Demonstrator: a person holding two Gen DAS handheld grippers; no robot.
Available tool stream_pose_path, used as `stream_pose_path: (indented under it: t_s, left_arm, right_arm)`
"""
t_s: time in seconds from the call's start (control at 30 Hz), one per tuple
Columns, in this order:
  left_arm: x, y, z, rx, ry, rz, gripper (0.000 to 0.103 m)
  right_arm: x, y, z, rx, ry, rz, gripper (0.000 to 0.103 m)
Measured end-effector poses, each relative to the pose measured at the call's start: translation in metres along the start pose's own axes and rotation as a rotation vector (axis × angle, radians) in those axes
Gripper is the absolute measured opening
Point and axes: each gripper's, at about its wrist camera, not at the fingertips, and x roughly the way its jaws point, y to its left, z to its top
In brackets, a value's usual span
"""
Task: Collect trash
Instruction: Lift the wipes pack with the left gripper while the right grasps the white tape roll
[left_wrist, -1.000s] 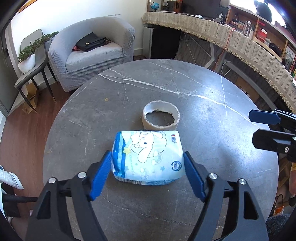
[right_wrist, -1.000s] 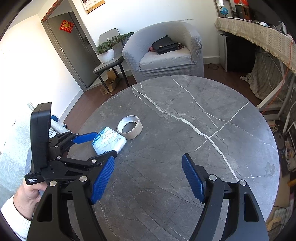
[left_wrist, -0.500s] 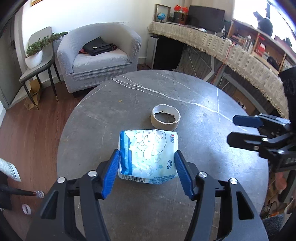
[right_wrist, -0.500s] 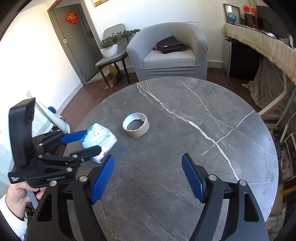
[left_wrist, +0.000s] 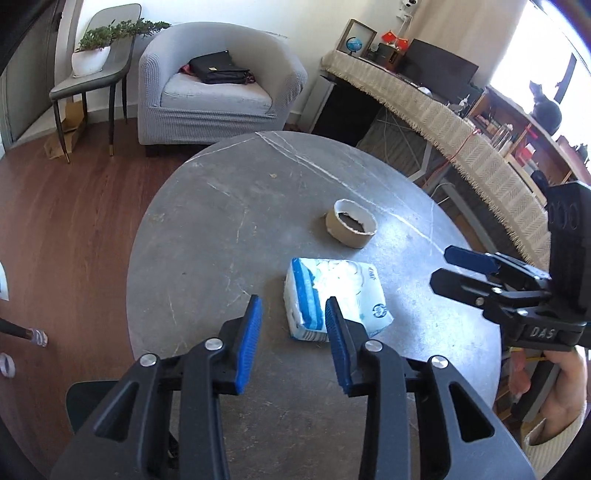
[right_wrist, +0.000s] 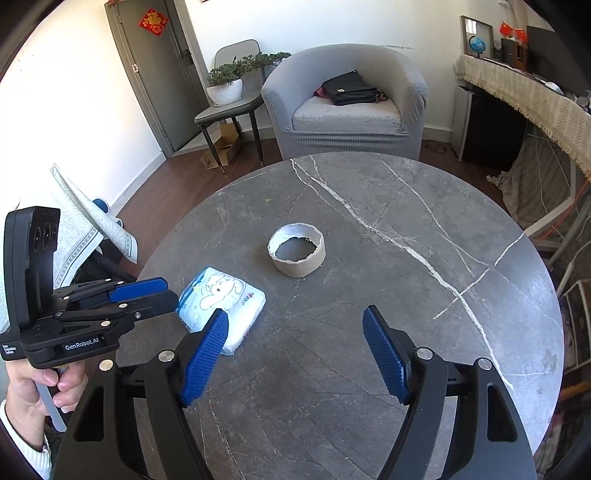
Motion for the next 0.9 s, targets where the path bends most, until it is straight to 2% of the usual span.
stream_pose_path:
  t_s: [0.07,0.17,0.23,0.27,0.4,0.6,0.9]
  left_arm:
    - [0.003,-0.001,0.0,-0.012,0.007,-0.028,0.042]
    - [0.014,-0.005,0.001,-0.009,0.034,-0.019,0.042]
    - [0.022,-0.008,0.0,-0.005,0.054,-0.005,0.031]
    - [0.024,-0.008,0.0,-0.002,0.058,0.0,0.02]
    - [0.022,-0.008,0.0,0.006,0.053,0.018,0.005]
    - [0.005,-0.003,0.002,0.017,0.018,0.019,0.003]
    - [-0.04,0.012,0.01,-0.035,-0.072,0.007,0.003]
  right_arm:
    - [0.002,0.002,0.0,-0.002,0.005,-0.005,0.076]
    - [0.005,0.007,0.0,-0.013,0.011,-0.011,0.076]
    - [0.007,0.009,0.0,-0.018,0.012,-0.014,0.076]
    - [0.007,0.009,0.0,-0.017,0.01,-0.015,0.076]
    - [0.008,0.009,0.0,-0.007,0.009,-0.017,0.076]
    - [0.019,0.018,0.001,-0.02,0.027,-0.017,0.076]
    - [0.038,0.033,0.003,-0.053,0.05,-0.061,0.076]
